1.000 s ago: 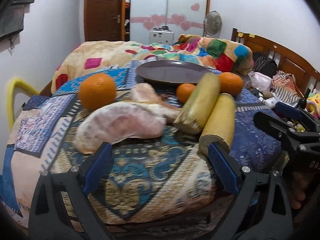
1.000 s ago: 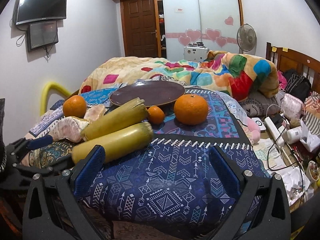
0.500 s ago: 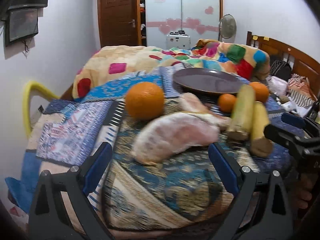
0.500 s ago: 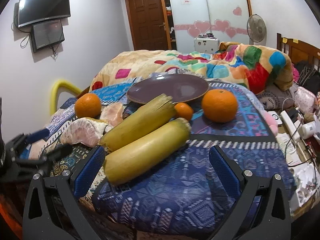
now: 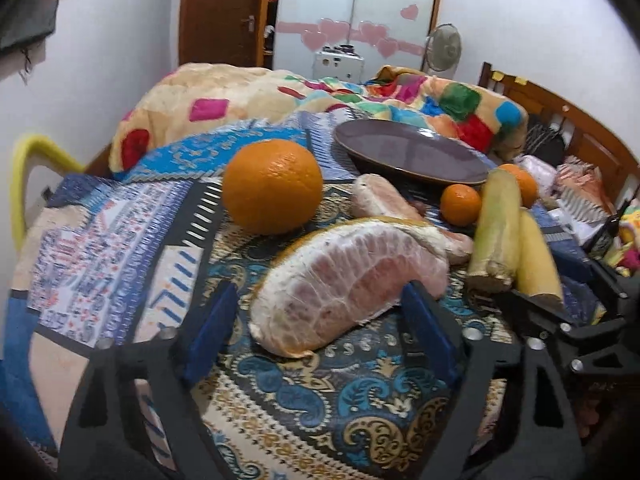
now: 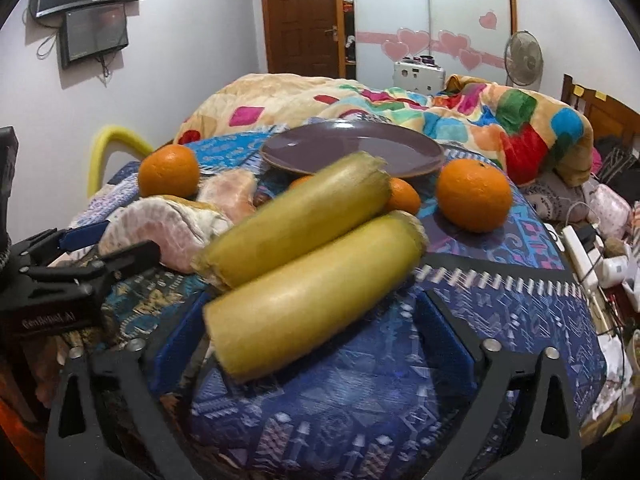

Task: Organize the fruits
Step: 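Grasp a yellow tube with the right gripper while the left approaches a pomelo segment, then grasp the peeled pomelo segment with the left gripper while the right lifts the tube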

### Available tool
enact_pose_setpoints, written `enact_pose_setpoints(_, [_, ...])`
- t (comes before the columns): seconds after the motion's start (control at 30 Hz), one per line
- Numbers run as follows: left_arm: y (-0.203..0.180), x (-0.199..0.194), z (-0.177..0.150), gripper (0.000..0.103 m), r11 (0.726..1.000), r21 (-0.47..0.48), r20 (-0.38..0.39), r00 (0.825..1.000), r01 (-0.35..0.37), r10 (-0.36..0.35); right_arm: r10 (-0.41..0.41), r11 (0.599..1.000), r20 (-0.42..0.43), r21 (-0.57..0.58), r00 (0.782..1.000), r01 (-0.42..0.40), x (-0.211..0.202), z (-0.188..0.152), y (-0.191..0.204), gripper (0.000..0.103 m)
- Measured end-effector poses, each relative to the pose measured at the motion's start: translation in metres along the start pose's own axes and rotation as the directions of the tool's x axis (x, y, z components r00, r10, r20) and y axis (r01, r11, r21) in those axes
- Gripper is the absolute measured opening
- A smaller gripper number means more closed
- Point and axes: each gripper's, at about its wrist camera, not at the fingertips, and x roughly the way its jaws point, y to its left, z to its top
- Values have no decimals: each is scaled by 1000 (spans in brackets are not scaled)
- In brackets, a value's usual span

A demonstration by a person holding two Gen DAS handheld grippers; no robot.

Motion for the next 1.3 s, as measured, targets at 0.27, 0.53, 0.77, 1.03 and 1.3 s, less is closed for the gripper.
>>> enact_pose_setpoints(0.27, [-6, -13, -7, 56, 1000, 5, -21, 1000, 5, -5, 11, 1000, 4, -3, 1000, -11, -21, -11, -17, 69])
enact_pose_setpoints(0.53, [-26, -30, -21, 47, 998, 61, -55, 998, 8, -5, -55, 998, -5, 38, 998, 56, -35, -19, -48, 59])
enact_pose_setpoints(0.77, [-34, -34, -18, 59, 993, 112, -74, 996, -33, 41, -39, 998, -19, 43, 999, 40, -42, -17, -60, 59])
enact_pose_setpoints(1.03, [-36, -13, 1, 68, 977, 211, -125, 990, -34, 62, -23, 999, -41, -37, 999, 22, -38, -5, -55, 63])
enact_pose_setpoints(1.3, [-50, 7, 15, 69, 952, 304, -176, 984, 18, 38, -17, 993, -84, -117, 996, 8, -15, 13, -51, 62])
